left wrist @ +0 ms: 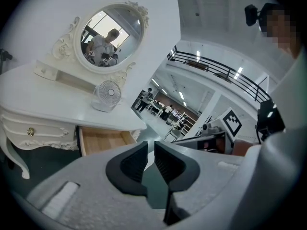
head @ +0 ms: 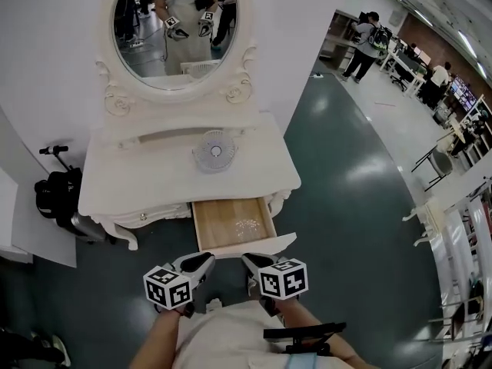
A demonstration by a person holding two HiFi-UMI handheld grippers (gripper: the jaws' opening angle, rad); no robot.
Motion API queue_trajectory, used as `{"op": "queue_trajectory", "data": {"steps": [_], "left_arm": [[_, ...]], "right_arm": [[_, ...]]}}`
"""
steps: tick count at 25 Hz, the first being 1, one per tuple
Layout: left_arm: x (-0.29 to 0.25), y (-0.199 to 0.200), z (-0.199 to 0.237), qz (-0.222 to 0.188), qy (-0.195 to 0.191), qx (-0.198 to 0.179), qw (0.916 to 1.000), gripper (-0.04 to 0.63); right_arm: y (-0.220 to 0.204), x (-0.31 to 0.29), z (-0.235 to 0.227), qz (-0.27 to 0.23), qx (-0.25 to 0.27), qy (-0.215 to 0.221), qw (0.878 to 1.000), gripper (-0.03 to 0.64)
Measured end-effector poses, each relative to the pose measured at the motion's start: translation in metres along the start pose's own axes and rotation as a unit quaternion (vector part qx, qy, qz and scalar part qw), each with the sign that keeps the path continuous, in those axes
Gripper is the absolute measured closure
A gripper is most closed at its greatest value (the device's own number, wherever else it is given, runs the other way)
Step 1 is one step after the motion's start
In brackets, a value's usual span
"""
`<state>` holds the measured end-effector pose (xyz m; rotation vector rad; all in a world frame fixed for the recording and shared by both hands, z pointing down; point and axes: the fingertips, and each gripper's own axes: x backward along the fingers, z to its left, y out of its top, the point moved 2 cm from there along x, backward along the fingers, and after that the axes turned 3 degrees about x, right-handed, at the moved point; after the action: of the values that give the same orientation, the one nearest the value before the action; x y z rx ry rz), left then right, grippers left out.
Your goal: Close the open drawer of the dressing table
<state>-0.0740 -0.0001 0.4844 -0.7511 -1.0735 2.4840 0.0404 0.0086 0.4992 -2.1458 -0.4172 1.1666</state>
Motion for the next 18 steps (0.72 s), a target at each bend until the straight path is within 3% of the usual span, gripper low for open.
{"op": "queue_trajectory", "data": {"steps": [3, 18], "left_arm": [[-0.007, 0.006, 0.004, 0.005, 0.013, -0.014, 0.9998, 0.584], [-0.023, 0.006, 0.018, 0.015, 0.021, 0.013, 0.9996, 0.584]], "right_arm": [[0.011, -0.005, -0.008, -0.001, 0.005, 0.004, 1.000, 0.598], [0.008, -0.029, -0.032, 0.034, 0.000, 0.010, 0.999, 0.598]]}}
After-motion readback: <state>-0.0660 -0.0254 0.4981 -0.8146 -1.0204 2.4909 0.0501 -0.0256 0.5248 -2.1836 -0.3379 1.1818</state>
